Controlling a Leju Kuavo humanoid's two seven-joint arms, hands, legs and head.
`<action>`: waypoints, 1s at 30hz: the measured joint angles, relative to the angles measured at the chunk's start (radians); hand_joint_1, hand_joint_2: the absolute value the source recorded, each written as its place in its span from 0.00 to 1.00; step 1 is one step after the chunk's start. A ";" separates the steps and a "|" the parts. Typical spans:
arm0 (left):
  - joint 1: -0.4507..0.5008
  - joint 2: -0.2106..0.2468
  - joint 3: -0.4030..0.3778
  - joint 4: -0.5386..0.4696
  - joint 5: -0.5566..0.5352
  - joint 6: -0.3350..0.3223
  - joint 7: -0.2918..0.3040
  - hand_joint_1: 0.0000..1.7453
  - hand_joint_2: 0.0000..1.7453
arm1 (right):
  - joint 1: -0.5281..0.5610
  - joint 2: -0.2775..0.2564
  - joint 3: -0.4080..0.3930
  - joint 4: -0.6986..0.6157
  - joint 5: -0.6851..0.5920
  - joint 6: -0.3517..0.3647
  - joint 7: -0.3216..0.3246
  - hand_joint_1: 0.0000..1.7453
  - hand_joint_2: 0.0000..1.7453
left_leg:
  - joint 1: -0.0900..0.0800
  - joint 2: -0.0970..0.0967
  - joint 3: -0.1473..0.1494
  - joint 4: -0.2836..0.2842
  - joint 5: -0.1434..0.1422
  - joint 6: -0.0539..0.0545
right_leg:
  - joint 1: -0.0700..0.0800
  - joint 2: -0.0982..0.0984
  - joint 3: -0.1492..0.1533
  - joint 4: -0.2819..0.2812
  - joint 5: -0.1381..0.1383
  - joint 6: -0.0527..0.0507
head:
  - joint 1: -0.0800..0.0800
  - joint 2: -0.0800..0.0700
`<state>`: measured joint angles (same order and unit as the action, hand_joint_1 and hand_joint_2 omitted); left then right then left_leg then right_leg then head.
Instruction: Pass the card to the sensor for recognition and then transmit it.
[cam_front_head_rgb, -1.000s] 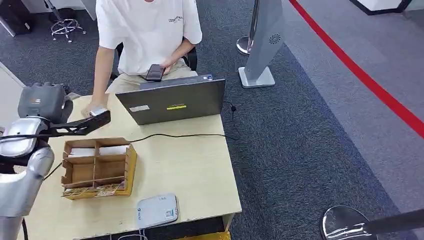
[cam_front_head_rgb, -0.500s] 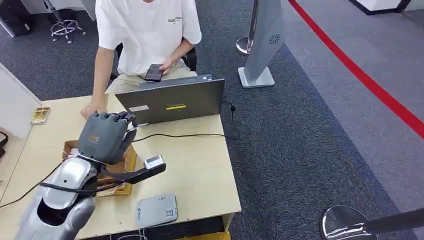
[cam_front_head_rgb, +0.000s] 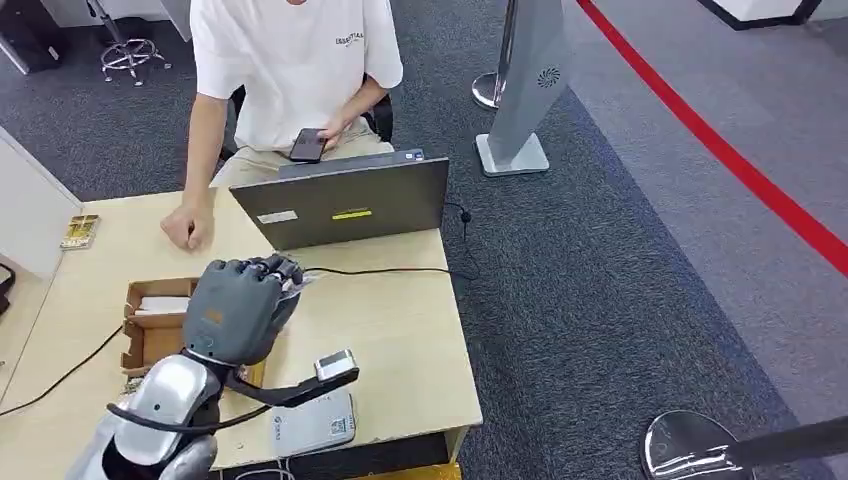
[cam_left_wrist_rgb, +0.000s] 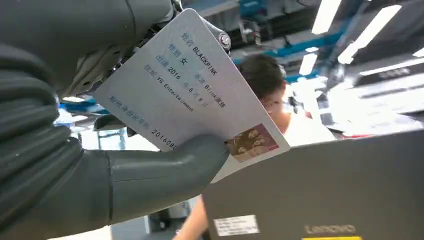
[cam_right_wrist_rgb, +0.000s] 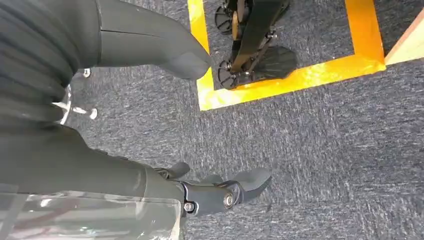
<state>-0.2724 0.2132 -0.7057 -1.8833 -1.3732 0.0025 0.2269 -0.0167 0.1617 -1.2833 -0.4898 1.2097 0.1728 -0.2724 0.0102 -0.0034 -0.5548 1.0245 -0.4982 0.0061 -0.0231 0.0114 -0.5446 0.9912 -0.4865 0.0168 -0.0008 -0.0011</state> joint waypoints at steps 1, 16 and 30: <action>0.029 0.000 0.000 0.000 -0.019 0.027 0.007 1.00 1.00 | 0.001 0.002 -0.001 -0.004 0.001 0.000 0.003 0.00 1.00 | 0.000 0.000 0.000 0.000 0.000 0.000 | 0.000 0.000 0.000 0.000 0.000 0.000 | 0.000 0.000; 0.319 0.000 0.042 0.021 -0.057 0.181 0.001 1.00 1.00 | 0.003 0.026 -0.014 -0.038 0.035 0.015 0.010 0.00 1.00 | 0.000 0.000 0.000 0.000 0.000 0.000 | 0.000 -0.001 0.000 0.000 -0.001 0.000 | 0.000 0.000; 0.365 -0.032 0.068 0.082 -0.033 0.199 -0.029 1.00 1.00 | -0.003 0.026 -0.014 -0.023 0.052 -0.022 0.009 0.00 1.00 | 0.000 -0.001 0.000 0.000 0.000 0.000 | 0.000 -0.001 0.000 0.000 -0.001 0.000 | 0.000 0.000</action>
<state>0.0922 0.1808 -0.6382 -1.8017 -1.4061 0.2010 0.1980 -0.0200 0.1877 -1.2970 -0.5127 1.2615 0.1510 -0.2632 0.0101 -0.0040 -0.5552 1.0243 -0.4985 0.0058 -0.0232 0.0101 -0.5441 0.9910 -0.4871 0.0169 -0.0008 -0.0011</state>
